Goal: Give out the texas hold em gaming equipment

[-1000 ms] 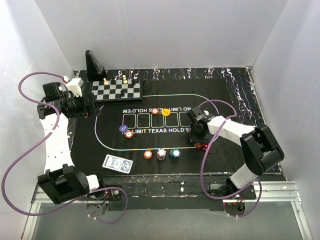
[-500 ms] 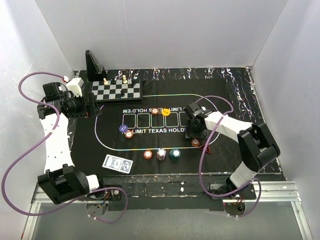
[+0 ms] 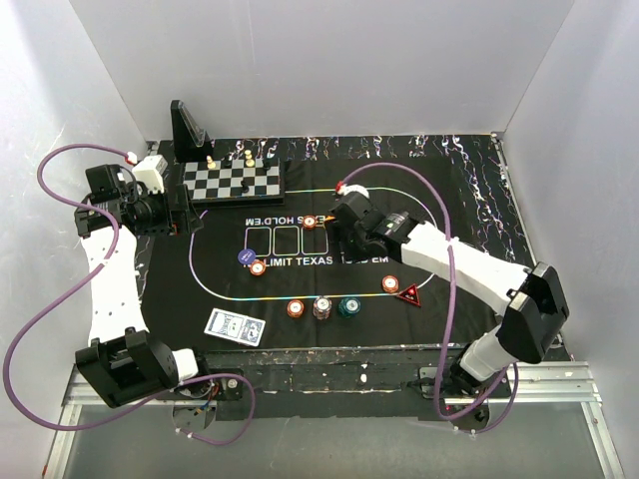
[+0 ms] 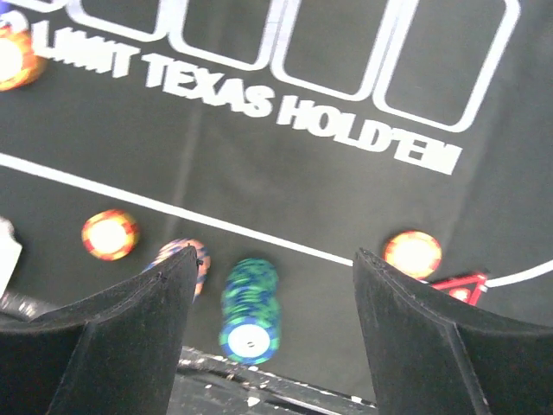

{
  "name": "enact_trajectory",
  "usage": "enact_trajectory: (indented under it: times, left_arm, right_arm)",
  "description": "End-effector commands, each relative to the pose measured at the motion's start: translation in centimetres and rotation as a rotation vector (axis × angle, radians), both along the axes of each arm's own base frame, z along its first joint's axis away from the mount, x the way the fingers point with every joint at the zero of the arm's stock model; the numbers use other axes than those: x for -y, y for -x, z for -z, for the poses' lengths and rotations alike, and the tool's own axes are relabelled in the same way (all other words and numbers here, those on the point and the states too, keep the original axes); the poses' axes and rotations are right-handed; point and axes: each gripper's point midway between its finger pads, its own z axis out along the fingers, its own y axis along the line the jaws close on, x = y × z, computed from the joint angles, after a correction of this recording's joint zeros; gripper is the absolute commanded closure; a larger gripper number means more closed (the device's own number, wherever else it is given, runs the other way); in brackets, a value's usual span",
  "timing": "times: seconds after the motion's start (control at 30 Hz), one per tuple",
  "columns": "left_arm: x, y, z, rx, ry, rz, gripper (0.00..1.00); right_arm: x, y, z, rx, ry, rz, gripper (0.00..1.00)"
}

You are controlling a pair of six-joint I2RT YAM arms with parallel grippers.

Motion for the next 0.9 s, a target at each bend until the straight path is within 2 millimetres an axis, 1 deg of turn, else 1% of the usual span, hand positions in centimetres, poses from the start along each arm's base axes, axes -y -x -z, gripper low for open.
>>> enact_trajectory:
  times: [0.0,0.03,0.07,0.1,0.13,0.27,0.33,0.53,0.67,0.87]
  left_arm:
    - [0.0,0.1,-1.1,0.039,-0.003,-0.010,0.02]
    - [0.0,0.1,-1.2,0.044,-0.006,-0.009,0.02]
    - [0.0,0.1,-1.1,0.043,-0.004,-0.011,0.02]
    - [0.0,0.1,-1.2,0.046,-0.004,-0.012,0.02]
    - [0.0,0.1,-1.2,0.044,-0.003,-0.012,0.02]
    - [-0.1,0.0,-1.0,0.033,-0.002,-0.017,0.02]
    - [-0.1,-0.1,-1.1,0.039,-0.003,-0.015,0.02]
    - [-0.2,-0.2,-1.5,0.047,-0.008,-0.015,0.02]
    - [-0.3,-0.1,-1.4,0.044,-0.013,-0.016,0.02]
    - [-0.4,-0.1,-1.5,0.051,-0.024,-0.014,0.02]
  right_arm:
    - [-4.2,2.7,-1.4,-0.031,-0.039,-0.196,0.20]
    - [-4.7,3.3,-0.6,-0.064,-0.025,-0.219,0.20]
    - [-5.1,3.9,-0.2,-0.091,-0.012,-0.233,0.16]
    - [-5.3,4.4,0.3,-0.119,0.011,-0.238,0.15]
    - [-5.9,5.2,0.7,-0.138,0.018,-0.266,0.14]
    - [-7.7,6.9,1.6,-0.174,0.015,-0.335,0.12]
    - [-8.3,7.5,2.0,-0.191,0.015,-0.358,0.11]
    - [-9.2,8.7,3.4,-0.239,0.032,-0.405,0.10]
    - [-9.3,9.3,4.8,-0.274,0.063,-0.416,0.09]
    - [-9.5,9.5,6.2,-0.295,0.076,-0.415,0.10]
